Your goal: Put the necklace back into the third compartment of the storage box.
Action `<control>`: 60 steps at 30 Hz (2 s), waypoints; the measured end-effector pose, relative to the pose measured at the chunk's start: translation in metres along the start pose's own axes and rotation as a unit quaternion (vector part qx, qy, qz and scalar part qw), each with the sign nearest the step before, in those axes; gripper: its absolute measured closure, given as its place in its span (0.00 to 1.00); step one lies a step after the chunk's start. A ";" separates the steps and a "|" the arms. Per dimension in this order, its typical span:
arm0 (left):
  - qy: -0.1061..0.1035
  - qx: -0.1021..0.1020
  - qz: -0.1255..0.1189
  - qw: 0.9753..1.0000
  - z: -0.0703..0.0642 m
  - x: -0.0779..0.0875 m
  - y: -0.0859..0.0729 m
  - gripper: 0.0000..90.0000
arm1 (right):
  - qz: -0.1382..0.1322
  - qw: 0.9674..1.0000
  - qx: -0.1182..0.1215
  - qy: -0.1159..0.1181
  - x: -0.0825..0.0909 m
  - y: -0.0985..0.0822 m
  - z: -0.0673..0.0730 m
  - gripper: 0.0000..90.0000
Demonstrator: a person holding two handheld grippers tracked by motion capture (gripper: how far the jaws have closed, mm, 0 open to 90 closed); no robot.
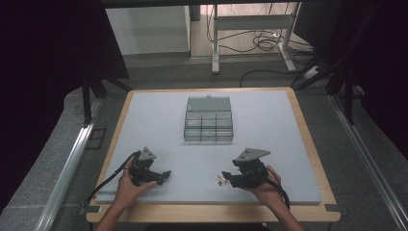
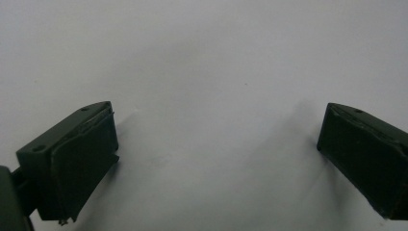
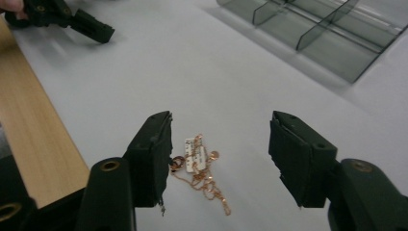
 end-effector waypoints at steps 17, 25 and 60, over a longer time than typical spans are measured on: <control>0.000 0.000 0.000 1.000 0.000 0.000 0.000 0.00 | 0.046 0.998 0.014 0.033 -0.017 -0.011 0.019 0.63; 0.000 0.000 0.000 1.000 0.000 0.000 0.000 0.00 | 0.069 0.997 0.016 0.039 -0.024 -0.019 0.022 0.66; 0.000 0.000 0.000 1.000 0.000 0.000 0.000 0.00 | 0.114 0.993 0.031 0.015 -0.048 -0.023 0.023 0.94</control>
Point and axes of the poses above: each handheld gripper's, and its own axes: x roughly backward along the jaws, y roughly out of its top, z roughly to its left, the point moved 7 cm from there along -x, roughly forward along the jaws, and after that the axes turned 1 degree about y, right-handed, at the moved point
